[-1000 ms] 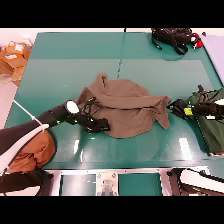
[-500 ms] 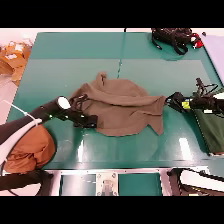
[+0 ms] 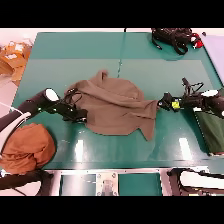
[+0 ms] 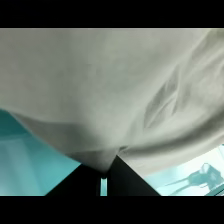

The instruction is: Fold the shirts.

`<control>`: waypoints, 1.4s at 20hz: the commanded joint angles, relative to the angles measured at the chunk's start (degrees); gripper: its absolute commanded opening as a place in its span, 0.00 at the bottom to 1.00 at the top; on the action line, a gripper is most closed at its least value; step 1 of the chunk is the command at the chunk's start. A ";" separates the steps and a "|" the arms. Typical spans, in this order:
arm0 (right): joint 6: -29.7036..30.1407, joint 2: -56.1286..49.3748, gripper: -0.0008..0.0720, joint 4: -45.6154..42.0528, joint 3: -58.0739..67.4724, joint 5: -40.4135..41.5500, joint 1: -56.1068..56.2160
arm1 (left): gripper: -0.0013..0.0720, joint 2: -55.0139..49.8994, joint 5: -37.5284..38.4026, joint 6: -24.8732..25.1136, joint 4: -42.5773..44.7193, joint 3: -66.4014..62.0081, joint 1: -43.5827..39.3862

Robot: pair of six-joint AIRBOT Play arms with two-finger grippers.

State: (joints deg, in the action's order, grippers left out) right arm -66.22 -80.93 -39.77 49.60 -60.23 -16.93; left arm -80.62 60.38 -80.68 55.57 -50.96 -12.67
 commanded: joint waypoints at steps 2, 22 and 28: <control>1.11 0.37 0.03 0.44 2.03 -6.03 0.15 | 0.05 0.33 5.95 0.15 5.49 -6.08 0.35; -7.34 45.31 0.04 -4.72 50.53 0.59 -14.36 | 0.05 25.70 26.29 1.27 12.50 -67.54 0.33; -4.61 36.48 0.04 -1.68 31.06 0.48 -11.74 | 0.05 18.49 23.32 5.84 5.97 -44.68 0.33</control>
State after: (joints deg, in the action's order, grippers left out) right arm -73.08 -40.66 -42.63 89.47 -60.58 -30.35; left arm -58.78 85.38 -77.97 65.56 -105.12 -12.34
